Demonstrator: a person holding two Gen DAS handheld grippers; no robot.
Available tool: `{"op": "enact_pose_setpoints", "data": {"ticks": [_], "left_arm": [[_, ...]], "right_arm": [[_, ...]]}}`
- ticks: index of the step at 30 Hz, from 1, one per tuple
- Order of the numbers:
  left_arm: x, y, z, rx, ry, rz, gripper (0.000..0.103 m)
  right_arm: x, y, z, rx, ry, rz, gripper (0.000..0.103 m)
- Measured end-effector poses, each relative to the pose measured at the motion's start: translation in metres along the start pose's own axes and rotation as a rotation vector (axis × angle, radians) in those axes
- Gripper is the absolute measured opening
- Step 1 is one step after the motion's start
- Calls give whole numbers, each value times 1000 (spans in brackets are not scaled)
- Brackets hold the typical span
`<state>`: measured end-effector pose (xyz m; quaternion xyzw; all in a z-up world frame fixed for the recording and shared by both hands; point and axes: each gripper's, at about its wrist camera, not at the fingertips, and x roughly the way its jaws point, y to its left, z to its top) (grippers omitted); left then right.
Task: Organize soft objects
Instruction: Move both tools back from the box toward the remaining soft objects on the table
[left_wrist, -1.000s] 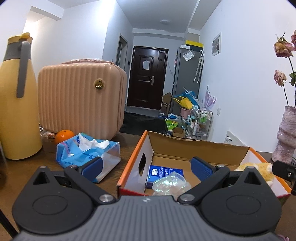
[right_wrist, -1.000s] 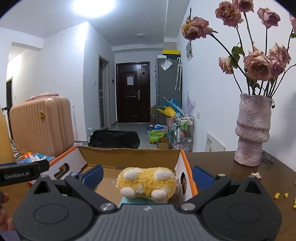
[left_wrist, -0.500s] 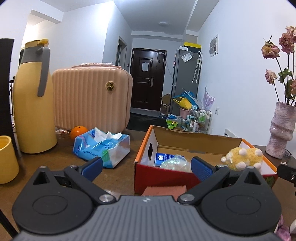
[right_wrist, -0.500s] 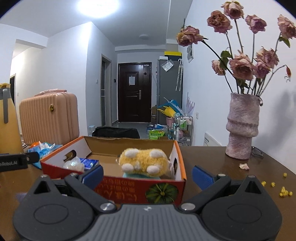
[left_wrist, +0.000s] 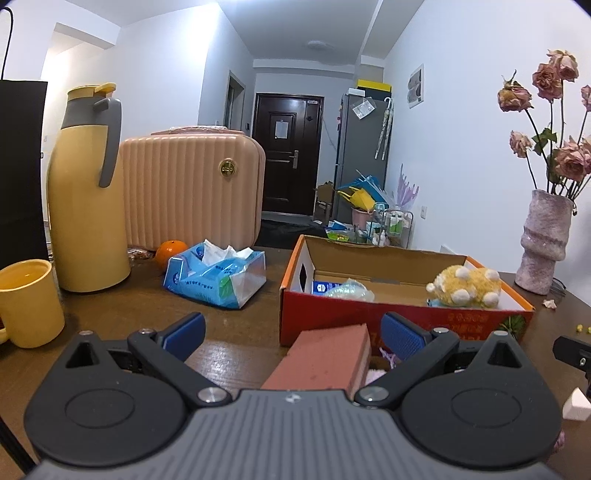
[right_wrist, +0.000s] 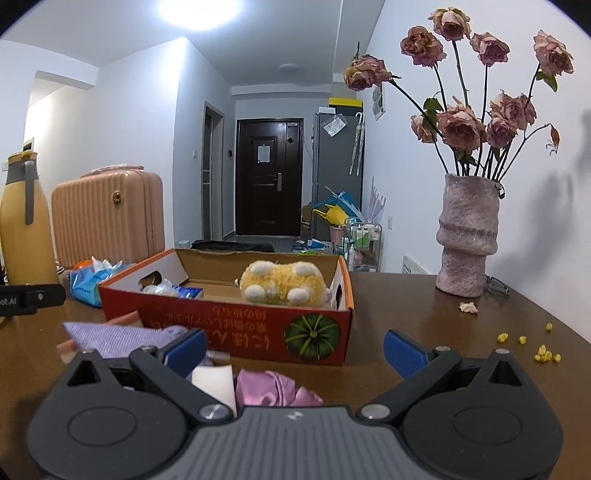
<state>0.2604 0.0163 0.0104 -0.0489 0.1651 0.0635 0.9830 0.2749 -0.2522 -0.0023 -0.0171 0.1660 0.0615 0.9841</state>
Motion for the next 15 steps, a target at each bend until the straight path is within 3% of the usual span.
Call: {"op": "enact_pose_setpoints", "data": {"ticks": [15], "left_arm": [[-24, 4, -18, 33, 65, -11, 103]], "right_arm": [[-21, 7, -18, -23, 48, 2, 103]]}}
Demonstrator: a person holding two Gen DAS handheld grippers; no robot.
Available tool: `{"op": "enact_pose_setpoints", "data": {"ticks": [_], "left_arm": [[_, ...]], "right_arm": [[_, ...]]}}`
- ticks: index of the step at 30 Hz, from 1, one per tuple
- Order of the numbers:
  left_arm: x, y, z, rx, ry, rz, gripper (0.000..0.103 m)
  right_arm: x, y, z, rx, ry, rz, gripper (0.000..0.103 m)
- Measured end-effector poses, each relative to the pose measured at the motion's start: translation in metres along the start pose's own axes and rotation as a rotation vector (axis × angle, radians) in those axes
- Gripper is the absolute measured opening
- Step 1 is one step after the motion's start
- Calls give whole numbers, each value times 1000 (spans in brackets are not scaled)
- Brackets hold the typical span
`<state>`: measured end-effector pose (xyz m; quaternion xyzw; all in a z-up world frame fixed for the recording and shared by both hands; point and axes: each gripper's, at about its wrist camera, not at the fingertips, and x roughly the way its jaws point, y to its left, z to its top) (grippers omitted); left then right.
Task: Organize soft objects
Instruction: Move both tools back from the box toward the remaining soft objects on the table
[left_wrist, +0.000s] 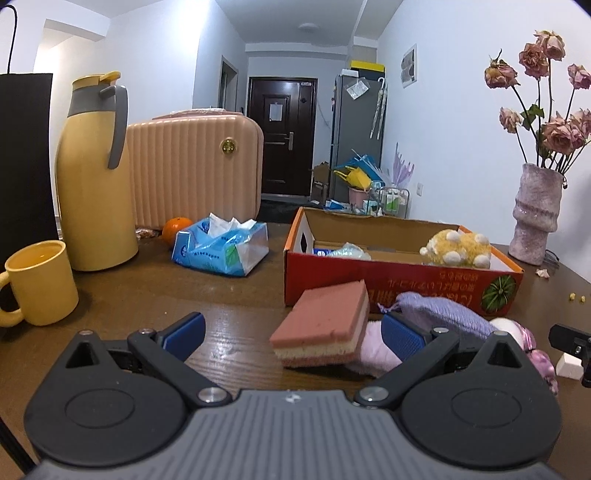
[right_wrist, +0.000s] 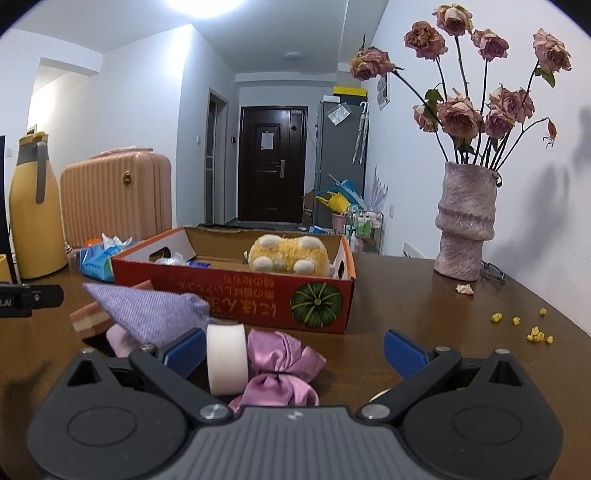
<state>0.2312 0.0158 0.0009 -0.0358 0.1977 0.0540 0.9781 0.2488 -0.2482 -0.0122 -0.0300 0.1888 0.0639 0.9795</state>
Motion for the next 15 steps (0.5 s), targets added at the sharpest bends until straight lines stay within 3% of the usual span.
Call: {"op": "enact_pose_setpoints", "data": {"ticks": [15], "left_arm": [[-2, -9, -5, 35, 24, -28, 103]], "right_arm": [[26, 17, -16, -73, 163, -3, 103]]}}
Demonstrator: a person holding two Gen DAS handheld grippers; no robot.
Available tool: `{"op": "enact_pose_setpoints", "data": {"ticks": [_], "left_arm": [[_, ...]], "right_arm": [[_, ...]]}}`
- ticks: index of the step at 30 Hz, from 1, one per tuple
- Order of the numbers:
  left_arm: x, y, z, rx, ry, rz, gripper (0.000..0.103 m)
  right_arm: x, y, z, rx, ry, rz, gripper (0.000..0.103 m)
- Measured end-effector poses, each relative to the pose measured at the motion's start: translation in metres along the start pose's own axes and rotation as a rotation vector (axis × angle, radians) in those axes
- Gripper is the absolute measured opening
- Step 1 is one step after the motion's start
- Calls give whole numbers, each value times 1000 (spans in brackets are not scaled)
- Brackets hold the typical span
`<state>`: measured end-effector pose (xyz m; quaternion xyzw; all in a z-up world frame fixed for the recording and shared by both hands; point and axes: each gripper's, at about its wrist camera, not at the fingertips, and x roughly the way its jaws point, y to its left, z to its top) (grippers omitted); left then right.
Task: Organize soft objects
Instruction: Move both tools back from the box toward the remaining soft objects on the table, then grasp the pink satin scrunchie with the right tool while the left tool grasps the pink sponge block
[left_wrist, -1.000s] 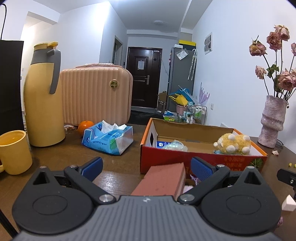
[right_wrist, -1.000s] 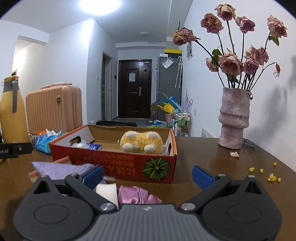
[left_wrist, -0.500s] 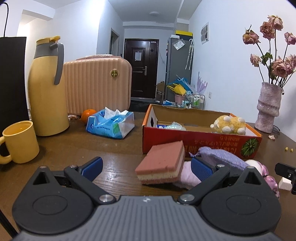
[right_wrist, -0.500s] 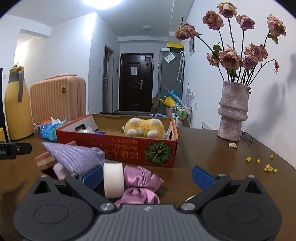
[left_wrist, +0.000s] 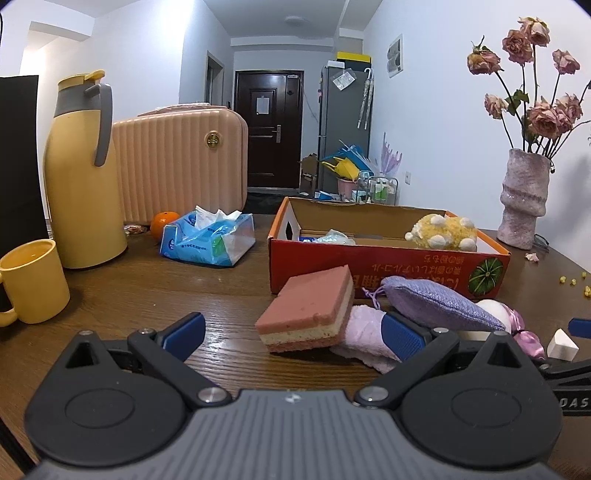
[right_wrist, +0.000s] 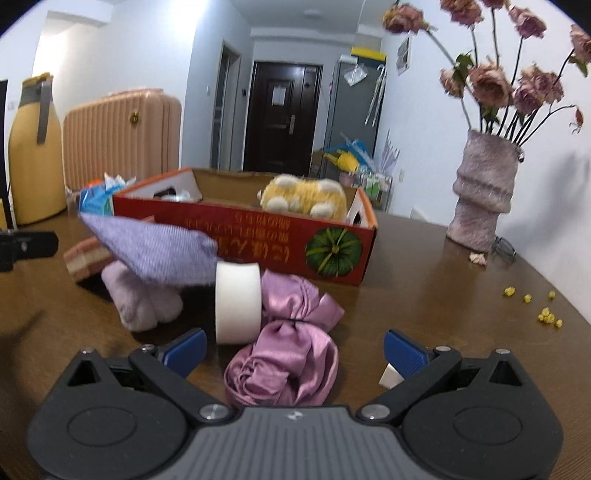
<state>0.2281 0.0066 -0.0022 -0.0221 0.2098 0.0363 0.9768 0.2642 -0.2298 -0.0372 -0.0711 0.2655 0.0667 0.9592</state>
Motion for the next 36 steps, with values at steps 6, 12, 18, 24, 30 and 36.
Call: {"op": "enact_pose_setpoints", "data": {"ticks": [6, 12, 18, 24, 30, 36], "left_arm": [[4, 0, -1, 0, 22, 6, 103], [5, 0, -2, 3, 29, 7, 103], [6, 0, -2, 3, 33, 7, 103], [8, 0, -3, 4, 39, 9, 103], [10, 2, -2, -4, 45, 14, 103], [22, 13, 2, -47, 68, 15, 103]], "right_arm": [[16, -3, -2, 16, 76, -6, 101], [25, -9, -5, 49, 131, 29, 81], [23, -12, -5, 77, 123, 73, 34], [16, -22, -2, 125, 78, 60, 22], [-1, -30, 3, 144, -38, -7, 21], [-12, -42, 7, 166, -133, -66, 21]]}}
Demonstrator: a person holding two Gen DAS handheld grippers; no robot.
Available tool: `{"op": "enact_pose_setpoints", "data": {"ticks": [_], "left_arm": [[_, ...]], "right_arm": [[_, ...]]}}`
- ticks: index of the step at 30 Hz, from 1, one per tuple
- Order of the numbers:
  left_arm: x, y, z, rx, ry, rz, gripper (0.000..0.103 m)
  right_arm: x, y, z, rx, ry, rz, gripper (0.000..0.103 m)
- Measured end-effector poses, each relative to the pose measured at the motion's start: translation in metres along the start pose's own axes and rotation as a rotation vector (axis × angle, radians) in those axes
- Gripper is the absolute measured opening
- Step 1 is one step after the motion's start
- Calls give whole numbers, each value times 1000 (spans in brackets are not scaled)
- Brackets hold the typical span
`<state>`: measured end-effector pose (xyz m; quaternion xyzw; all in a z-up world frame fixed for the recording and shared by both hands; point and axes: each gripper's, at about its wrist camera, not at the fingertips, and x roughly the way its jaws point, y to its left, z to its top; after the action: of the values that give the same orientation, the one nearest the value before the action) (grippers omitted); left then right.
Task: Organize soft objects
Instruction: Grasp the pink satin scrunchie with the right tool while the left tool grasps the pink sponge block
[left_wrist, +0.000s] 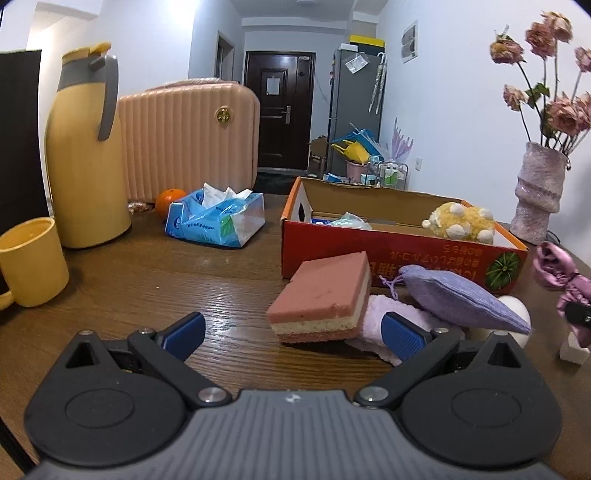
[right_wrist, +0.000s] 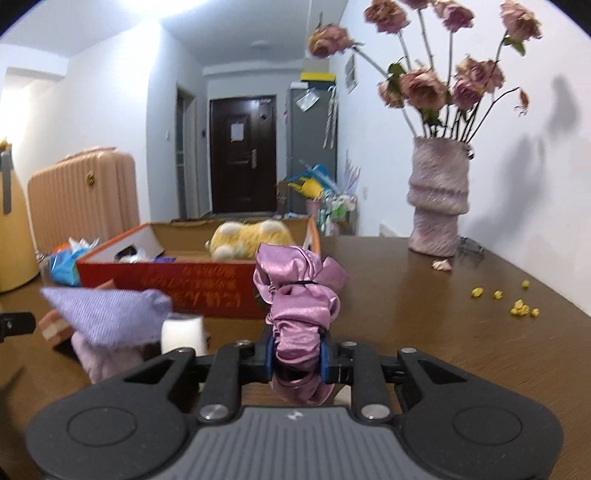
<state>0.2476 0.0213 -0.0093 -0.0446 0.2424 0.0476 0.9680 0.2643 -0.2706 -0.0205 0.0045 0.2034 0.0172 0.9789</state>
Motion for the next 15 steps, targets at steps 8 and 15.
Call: {"op": "enact_pose_setpoints", "data": {"ticks": [8, 15], "left_arm": [[27, 9, 9, 3, 6, -18, 103], [54, 7, 16, 25, 49, -48, 103]], "right_arm": [[2, -4, 2, 6, -28, -26, 21], [8, -7, 1, 5, -32, -46, 22]]}}
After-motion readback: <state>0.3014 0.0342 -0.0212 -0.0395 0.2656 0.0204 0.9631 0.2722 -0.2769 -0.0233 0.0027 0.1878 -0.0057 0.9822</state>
